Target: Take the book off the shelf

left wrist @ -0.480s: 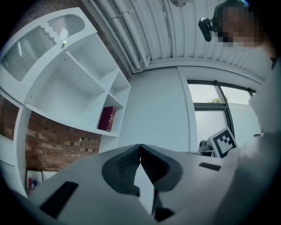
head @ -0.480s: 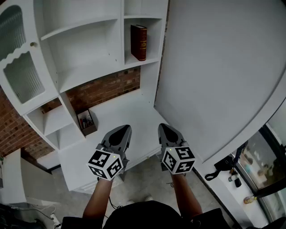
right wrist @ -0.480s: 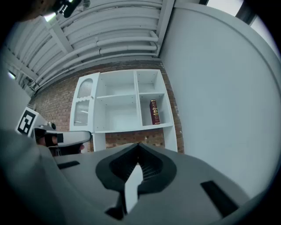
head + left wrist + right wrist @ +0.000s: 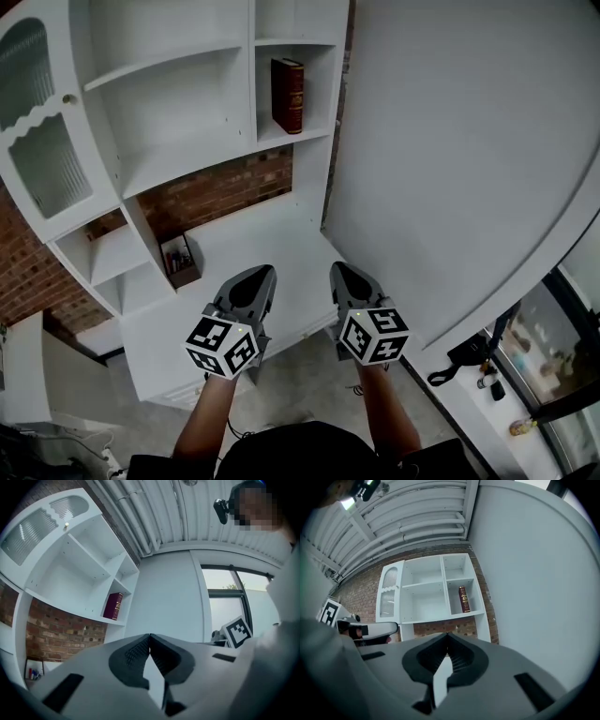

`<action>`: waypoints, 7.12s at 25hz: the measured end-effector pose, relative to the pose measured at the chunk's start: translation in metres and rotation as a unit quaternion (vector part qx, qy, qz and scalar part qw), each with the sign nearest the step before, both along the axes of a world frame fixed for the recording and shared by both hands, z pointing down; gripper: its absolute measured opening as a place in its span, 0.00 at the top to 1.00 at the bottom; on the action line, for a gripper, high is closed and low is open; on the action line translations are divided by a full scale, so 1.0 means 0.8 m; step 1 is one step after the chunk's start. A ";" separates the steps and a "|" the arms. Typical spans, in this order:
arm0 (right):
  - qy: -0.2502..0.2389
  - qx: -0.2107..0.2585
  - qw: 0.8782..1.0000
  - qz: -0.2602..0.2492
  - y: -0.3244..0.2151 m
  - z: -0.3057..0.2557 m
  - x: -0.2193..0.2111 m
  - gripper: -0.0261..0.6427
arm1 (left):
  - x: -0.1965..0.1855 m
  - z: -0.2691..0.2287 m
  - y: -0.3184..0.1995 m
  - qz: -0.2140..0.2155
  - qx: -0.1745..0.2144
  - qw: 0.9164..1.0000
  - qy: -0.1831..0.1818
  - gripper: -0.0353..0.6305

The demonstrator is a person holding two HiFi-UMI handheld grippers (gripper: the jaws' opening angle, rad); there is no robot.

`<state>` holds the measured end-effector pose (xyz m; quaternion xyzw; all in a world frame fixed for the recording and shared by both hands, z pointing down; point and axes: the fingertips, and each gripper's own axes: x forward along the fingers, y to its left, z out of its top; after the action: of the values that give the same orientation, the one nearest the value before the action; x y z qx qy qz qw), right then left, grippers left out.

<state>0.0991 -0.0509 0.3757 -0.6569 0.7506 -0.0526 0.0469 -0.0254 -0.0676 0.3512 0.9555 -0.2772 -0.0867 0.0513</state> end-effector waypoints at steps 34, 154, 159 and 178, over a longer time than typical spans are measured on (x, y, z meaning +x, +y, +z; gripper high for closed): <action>0.006 0.016 0.998 -0.060 -0.008 0.000 0.057 0.93 | 0.056 0.020 0.013 -0.043 -0.011 0.999 -0.006 0.92; 0.104 0.094 0.988 -0.057 -0.563 -0.175 0.092 0.59 | 0.076 0.018 -0.439 -0.093 -0.042 0.995 0.017 0.92; 0.096 0.098 0.989 -0.049 -0.586 -0.180 0.091 0.55 | 0.069 0.024 -0.450 -0.104 -0.047 0.993 0.014 0.92; 0.100 0.090 0.990 -0.048 -0.646 -0.183 0.083 0.54 | 0.044 0.035 -0.484 -0.139 -0.061 0.988 0.022 0.92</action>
<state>0.1651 -0.5677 0.2296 -0.6151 0.7840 0.0788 0.0284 0.0094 -0.4545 0.3789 0.9007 -0.4107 -0.0970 0.1031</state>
